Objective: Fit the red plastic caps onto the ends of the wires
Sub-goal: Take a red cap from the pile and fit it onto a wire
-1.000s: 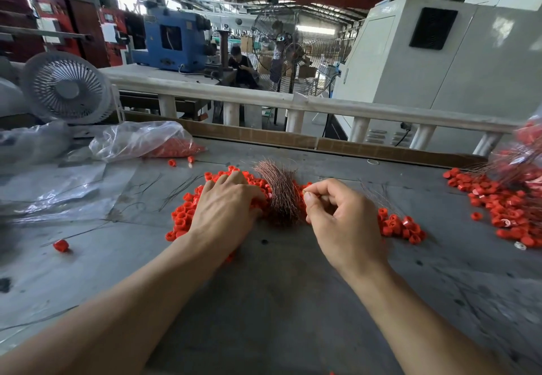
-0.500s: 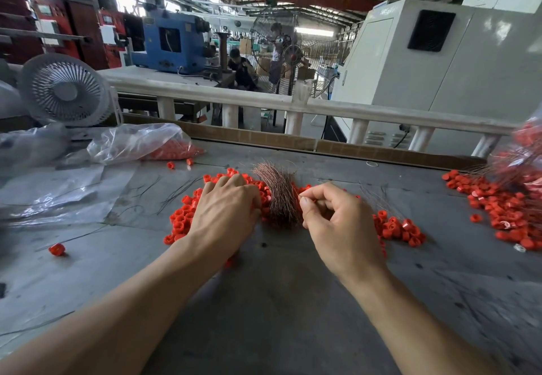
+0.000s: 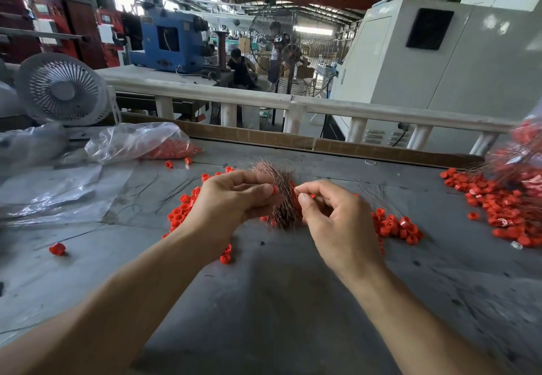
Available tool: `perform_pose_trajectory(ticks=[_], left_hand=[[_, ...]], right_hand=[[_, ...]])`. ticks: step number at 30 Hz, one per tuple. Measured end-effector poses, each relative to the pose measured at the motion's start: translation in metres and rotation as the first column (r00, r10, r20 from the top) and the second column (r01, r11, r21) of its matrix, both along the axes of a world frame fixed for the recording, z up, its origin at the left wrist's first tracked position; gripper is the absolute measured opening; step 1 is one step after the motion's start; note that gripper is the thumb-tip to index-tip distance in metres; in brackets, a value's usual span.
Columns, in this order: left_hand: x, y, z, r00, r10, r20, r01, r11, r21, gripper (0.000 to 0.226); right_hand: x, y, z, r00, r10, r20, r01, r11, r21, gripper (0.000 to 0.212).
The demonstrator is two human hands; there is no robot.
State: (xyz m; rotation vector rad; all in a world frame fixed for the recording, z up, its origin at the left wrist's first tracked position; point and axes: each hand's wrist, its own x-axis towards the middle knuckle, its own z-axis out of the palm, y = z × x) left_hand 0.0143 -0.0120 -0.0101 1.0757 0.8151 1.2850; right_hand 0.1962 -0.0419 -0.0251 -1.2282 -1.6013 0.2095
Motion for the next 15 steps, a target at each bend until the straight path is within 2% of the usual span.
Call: perform_pose_trajectory(ticks=[4,9,15], left_hand=[[0.0014,-0.0071,0.0052,0.996,-0.052,0.07,0.054,0.998,-0.022,0.022],[0.0028,-0.0101,0.0075,0.996,-0.071,0.059,0.071,0.997,0.002,0.028],[0.0031,-0.0093,0.005,0.998,-0.07,0.005,0.07,0.997,0.038,0.023]], right_hand=[[0.001,-0.0013,0.0027,1.0,-0.005,0.005,0.005,1.0,0.01,0.015],[0.0004,-0.0025,0.0034,1.0,-0.017,0.026,0.017,1.0,0.022,0.014],[-0.002,-0.0045,0.0053,0.999,0.025,0.039,-0.028,0.997,0.072,0.013]])
